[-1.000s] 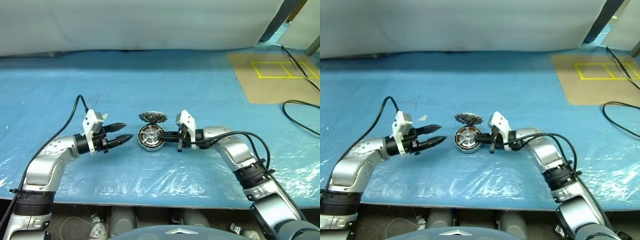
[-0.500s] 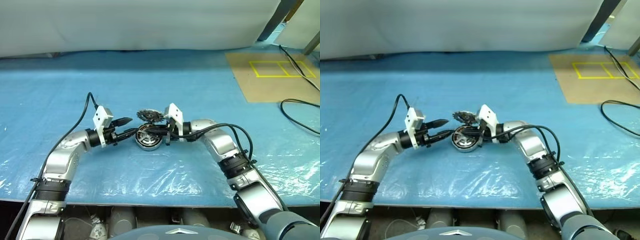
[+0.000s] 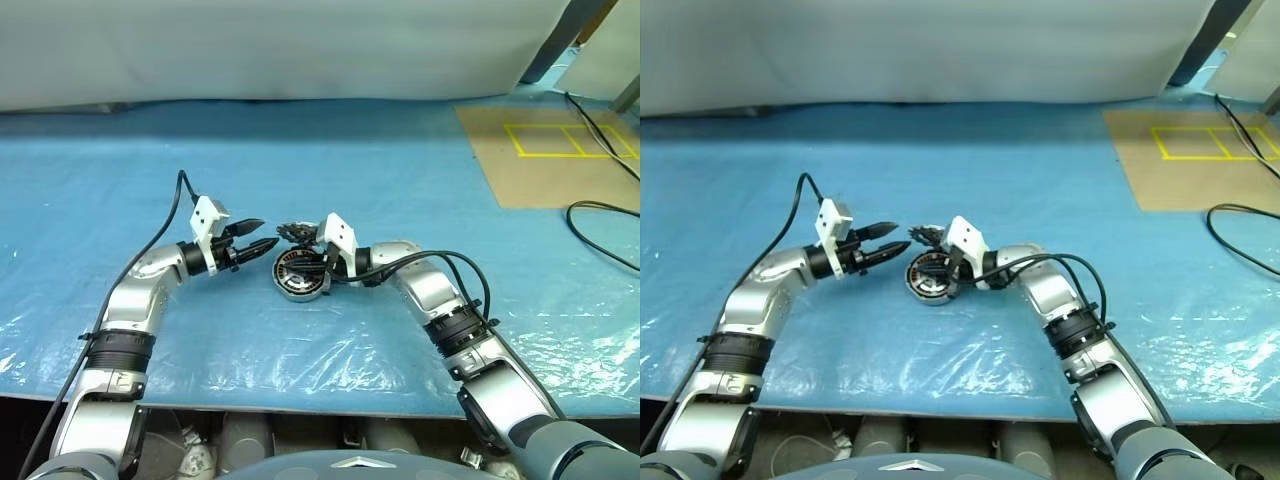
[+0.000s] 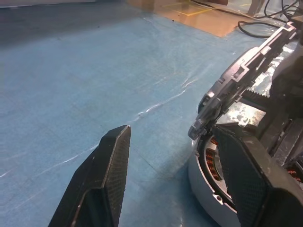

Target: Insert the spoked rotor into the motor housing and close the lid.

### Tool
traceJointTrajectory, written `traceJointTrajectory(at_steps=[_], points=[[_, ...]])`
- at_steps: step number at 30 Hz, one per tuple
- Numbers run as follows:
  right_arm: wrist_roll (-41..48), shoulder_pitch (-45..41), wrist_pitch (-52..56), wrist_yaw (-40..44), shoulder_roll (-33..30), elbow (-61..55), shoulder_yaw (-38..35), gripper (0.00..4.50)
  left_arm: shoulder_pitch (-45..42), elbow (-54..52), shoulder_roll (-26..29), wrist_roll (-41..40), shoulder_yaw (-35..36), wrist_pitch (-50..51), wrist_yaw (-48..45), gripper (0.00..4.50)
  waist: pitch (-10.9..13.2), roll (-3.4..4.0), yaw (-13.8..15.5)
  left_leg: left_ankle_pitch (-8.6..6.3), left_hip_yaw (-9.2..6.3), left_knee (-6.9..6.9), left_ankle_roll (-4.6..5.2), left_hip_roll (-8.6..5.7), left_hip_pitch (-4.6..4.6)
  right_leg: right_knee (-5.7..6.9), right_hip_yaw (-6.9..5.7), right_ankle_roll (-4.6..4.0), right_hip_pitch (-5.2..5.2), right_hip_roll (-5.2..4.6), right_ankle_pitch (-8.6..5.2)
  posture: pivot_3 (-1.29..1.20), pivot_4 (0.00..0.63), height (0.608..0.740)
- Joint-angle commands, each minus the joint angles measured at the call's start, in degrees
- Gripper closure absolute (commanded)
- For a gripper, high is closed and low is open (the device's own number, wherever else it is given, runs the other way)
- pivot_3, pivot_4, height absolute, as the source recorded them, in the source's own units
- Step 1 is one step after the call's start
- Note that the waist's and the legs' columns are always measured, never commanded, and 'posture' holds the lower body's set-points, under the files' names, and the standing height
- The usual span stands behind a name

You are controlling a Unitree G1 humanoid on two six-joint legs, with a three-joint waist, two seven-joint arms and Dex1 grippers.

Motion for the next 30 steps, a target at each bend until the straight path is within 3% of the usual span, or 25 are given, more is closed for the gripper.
traceJointTrajectory(at_steps=[1, 9, 20, 25, 30], points=[[-0.79, 1.92, 1.2, 1.02, -1.9, -0.45, 0.3, 4.5, -4.16, 3.1, -0.97, -0.69, 0.64, -0.21, -0.61, 1.59, 0.0, 0.0, 0.49, 0.0, 0.0, 0.0, 0.0, 0.0, 0.03, 0.0, 0.0, -0.03, 0.05, -0.03, -0.02, 0.0, 0.15, 0.74], [1.91, 1.54, 4.05, 0.55, -1.23, -3.7, -2.23, 4.5, -14.88, 15.85, -4.45, 0.09, 1.9, -2.86, -0.84, 1.59, -0.01, -0.01, 1.02, 0.06, 0.0, 0.01, 0.1, -0.1, 0.03, -0.03, -0.04, 0.02, 0.09, -0.25, 0.01, 0.0, 0.15, 0.74], [17.27, 5.07, 20.61, 3.52, -8.6, -24.74, -11.8, 4.5, -26.11, 33.21, -8.1, 3.32, 0.93, -9.83, -5.61, 1.59, 0.0, -0.03, 2.08, 0.14, -0.04, -0.13, 0.23, -0.17, -0.15, -0.1, -0.27, 0.08, 0.0, -0.23, 0.04, 0.0, 0.15, 0.74], [19.61, 15.81, 24.94, 2.76, -17.82, -31.97, -16.17, 4.5, -28.69, 35.87, -10.47, 3.2, 0.07, -7.4, -10.71, 1.59, 0.02, -0.06, 3.47, 0.08, -0.1, -0.16, 0.14, -0.27, -0.2, -0.23, -0.35, 0.09, 0.06, -0.26, 0.05, 0.0, 0.15, 0.74], [21.13, 24.13, 26.28, -0.54, -20.67, -35.1, -19.21, 4.5, -29.79, 37.75, -11.83, 3.89, -0.14, -4.89, -13.85, 1.59, 0.04, -0.09, 3.94, 0.04, -0.11, -0.2, 0.07, -0.42, -0.14, -0.3, -0.33, 0.2, 0.11, -0.39, 0.1, 0.0, 0.15, 0.74]])
